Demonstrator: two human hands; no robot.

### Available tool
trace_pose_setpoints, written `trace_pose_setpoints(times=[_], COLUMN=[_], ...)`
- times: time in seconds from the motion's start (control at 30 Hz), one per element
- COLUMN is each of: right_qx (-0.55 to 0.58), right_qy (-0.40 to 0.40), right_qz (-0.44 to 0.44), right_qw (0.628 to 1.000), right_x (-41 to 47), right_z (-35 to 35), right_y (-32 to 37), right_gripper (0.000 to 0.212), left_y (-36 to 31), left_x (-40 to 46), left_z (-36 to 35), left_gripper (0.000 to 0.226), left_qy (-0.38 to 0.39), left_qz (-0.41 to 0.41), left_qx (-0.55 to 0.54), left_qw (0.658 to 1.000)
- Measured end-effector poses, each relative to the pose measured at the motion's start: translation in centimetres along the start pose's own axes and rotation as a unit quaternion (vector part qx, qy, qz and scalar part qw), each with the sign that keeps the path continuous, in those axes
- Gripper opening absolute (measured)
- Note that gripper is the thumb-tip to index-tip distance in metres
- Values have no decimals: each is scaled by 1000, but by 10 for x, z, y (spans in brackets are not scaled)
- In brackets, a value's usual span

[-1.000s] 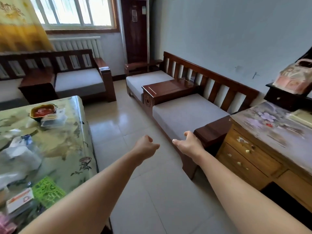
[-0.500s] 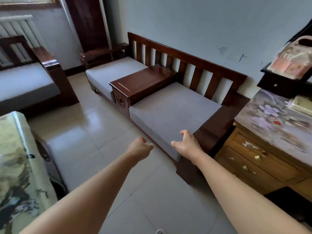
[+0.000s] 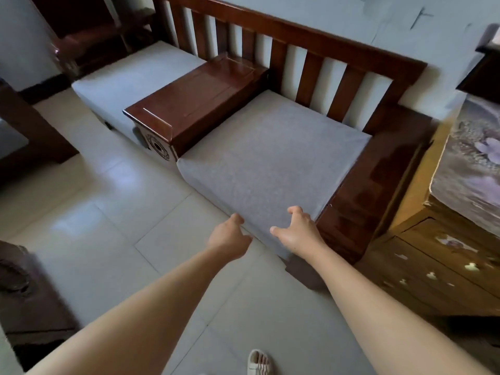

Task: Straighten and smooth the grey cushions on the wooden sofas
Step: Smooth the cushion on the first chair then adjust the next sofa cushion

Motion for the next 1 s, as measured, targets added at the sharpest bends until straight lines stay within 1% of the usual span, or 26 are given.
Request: trace_pose_setpoints(times=[0.23,0.33,0.5,0.63,0.77,0.93,1.0], right_qx=[-7,-9,-29,-46,-119,-245,-279], right_qy=[-15,-34,-61,-79,-104,-157,-172], right_qz=[-58,-79,-100,-90,-60,-5,5], right_qw=[998,996,993,992,986,957,945], right_x=[58,77,114,144,171,194,206], right_z=[-37,-56,-99,-140,-181,-207,-211], right_y=[-10,-12,-20,-32,-62,-100,-111], right_gripper=[68,69,69,71,70,68,73], left_y=[26,37,57,73,97,110,109], left_x=[89,123,175,207,233,253,262], left_z=[-22,-24,-33,-64,-112,-164,-181], left_gripper=[51,51,55,59,61,65,69], left_qy=[52,56,55,50,45,2,-21], left_qz=[-46,-105,-200,-259,-286,-328,-353], left_qx=[137,211,269,295,299,310,315], left_qw=[988,970,941,918,909,892,881])
Point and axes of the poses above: each hand's wrist, its own x-axis towards the middle knuckle, its own z-axis out of the back of the hand, y = z × x, the point moved 2 cm from there along x, towards the middle knuckle, and after that the axes turned 6 degrees about -x, right-handed, at the moved point
